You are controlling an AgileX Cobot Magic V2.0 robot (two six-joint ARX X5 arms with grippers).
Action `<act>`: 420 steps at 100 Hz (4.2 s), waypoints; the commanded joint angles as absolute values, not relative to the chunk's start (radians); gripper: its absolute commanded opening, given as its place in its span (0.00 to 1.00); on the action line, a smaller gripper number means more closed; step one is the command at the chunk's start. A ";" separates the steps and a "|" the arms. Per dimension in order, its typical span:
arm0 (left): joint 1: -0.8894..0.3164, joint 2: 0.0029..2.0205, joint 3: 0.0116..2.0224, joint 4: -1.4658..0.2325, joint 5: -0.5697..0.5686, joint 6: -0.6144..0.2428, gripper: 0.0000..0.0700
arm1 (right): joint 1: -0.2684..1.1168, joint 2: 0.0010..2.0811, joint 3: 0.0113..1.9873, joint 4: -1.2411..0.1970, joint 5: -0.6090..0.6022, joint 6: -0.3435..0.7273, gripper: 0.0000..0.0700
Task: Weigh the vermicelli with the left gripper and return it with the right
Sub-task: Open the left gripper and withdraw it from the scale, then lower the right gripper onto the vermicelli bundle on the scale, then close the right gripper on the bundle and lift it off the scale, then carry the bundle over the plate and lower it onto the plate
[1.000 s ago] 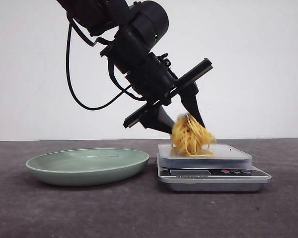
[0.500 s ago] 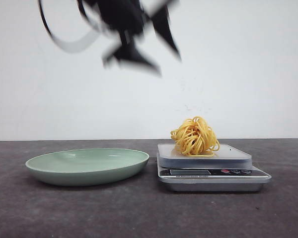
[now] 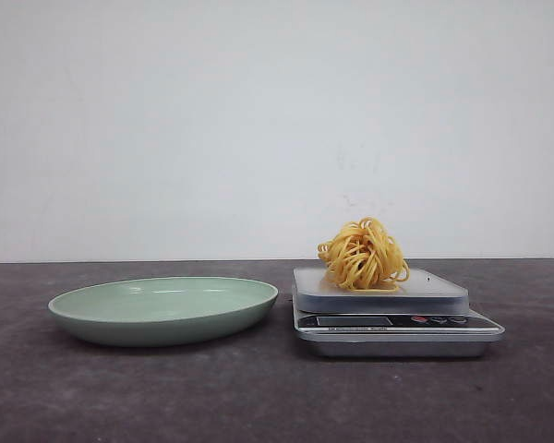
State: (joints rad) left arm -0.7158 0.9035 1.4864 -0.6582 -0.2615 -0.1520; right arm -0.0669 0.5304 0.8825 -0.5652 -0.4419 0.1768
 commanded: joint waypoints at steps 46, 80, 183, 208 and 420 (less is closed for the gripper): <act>-0.736 0.467 1.406 -1.224 -0.580 -0.281 0.44 | -0.066 0.542 0.900 -0.536 -0.439 0.148 0.76; -0.677 0.204 1.028 -1.170 -0.408 -0.441 0.44 | 0.043 0.635 0.900 -0.452 -0.411 0.154 0.76; -0.620 0.141 0.904 -1.085 -0.339 -0.435 0.44 | 0.454 1.699 1.357 -0.594 -0.149 0.288 0.76; -0.620 0.141 0.904 -1.093 -0.339 -0.435 0.44 | 0.463 1.798 1.357 -0.637 -0.147 0.312 0.76; -0.620 0.141 0.904 -1.108 -0.340 -0.439 0.44 | 0.750 1.850 1.429 -0.209 -0.262 0.576 0.00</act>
